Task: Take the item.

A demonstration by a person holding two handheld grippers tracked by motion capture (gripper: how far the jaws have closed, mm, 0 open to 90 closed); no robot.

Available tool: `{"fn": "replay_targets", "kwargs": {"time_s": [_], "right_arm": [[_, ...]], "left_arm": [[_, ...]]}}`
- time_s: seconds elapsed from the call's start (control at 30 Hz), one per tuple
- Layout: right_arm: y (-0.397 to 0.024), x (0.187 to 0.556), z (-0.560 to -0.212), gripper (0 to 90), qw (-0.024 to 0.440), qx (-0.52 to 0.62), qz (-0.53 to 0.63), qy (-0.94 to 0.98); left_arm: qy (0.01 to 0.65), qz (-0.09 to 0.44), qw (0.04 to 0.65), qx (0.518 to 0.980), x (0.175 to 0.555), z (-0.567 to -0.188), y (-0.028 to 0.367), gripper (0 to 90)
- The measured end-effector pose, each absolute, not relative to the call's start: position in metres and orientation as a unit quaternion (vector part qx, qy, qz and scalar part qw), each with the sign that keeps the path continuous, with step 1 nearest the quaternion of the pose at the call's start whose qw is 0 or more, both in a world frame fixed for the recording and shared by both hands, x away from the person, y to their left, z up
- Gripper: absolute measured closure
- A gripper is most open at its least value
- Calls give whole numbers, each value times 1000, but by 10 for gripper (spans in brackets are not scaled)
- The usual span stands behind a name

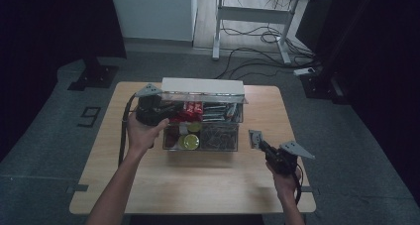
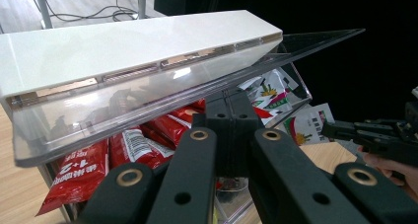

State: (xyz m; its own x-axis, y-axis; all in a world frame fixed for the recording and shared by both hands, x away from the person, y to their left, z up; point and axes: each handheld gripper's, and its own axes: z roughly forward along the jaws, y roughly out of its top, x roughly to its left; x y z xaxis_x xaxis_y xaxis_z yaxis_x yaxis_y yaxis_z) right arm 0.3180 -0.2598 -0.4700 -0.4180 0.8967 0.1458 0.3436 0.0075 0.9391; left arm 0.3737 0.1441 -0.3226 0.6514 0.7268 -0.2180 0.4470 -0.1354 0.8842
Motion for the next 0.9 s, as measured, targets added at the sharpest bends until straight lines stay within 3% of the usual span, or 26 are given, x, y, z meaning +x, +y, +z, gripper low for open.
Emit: {"fn": "replay_targets", "kwargs": {"time_s": [0.9], "right_arm": [[-272, 335, -512, 895, 238, 516, 475, 672]], "left_arm": [[397, 132, 525, 741, 373, -325, 144, 900]]}}
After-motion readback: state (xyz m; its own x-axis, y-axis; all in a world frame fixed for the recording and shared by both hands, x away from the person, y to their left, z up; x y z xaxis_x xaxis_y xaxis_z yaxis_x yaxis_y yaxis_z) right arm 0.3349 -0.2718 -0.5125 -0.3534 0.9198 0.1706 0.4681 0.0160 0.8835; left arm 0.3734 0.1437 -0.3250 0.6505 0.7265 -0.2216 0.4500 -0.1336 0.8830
